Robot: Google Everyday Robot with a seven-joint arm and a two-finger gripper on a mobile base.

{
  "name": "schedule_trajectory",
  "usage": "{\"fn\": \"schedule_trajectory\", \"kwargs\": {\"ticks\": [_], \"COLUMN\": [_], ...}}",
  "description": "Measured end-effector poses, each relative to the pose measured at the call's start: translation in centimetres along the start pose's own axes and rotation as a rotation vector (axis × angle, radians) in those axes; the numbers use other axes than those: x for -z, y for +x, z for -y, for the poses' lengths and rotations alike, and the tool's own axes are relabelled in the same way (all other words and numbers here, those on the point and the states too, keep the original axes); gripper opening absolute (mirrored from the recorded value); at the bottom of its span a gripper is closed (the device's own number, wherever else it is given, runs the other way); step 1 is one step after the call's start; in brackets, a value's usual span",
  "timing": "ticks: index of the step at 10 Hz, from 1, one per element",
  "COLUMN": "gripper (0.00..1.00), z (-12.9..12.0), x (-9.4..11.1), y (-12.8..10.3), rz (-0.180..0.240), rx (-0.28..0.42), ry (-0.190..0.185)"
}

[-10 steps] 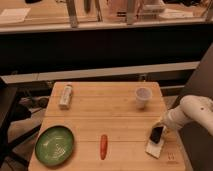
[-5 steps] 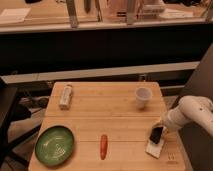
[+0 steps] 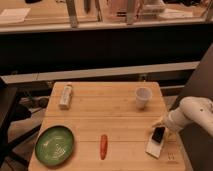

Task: Place the eraser on the white sponge

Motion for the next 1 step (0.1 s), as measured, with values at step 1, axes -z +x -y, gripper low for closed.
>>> {"fn": "schedule_trajectory", "kwargs": {"ticks": [1], "gripper": [0.80], "z": [0.02], "x": [0.08], "y": [0.03], "rz": [-0.005], "rx": [-0.001], "ry": [0.001]}}
